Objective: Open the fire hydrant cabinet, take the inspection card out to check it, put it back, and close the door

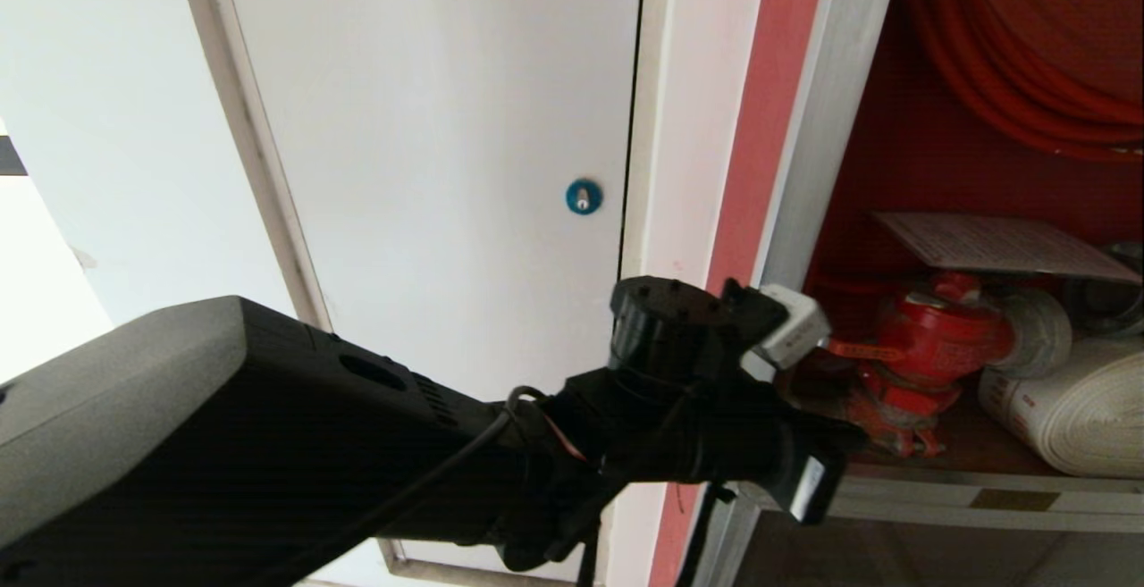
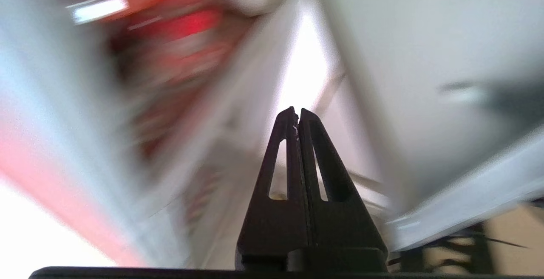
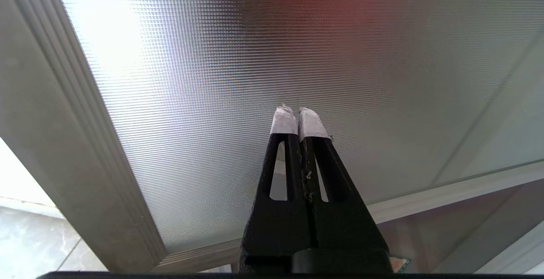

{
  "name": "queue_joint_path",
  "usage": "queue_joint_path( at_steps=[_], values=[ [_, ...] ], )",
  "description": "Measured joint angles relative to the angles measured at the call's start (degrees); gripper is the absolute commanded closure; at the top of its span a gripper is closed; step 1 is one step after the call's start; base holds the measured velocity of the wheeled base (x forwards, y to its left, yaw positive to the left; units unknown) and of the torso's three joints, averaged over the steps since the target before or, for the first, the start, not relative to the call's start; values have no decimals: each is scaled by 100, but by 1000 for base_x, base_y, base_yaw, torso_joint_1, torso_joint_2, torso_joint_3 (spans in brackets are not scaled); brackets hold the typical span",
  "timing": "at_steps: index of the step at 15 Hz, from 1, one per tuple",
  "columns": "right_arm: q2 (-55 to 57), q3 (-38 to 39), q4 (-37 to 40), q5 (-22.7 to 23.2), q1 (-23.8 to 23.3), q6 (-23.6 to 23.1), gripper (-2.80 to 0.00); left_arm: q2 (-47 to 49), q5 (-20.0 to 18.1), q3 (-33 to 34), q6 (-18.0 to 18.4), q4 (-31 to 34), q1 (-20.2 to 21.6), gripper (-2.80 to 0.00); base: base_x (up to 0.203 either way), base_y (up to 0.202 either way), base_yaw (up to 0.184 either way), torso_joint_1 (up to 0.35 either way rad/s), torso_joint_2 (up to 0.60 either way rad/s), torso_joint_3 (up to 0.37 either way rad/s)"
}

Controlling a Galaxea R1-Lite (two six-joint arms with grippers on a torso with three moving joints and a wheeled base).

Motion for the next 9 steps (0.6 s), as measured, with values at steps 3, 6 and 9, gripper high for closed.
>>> queue_joint_path(
  at_steps=[3,6,9],
  values=[
    [0,0,0,-1,0,0,0,-336,6,698,61,-11,720,0,0,0,0,0,0,0],
    [0,0,0,-1,0,0,0,-882,9,1578,279,-11,1354,0,0,0,0,0,0,0],
    [0,0,0,-1,0,0,0,-1597,9,2523,664,-11,2094,0,0,0,0,0,0,0]
  ],
)
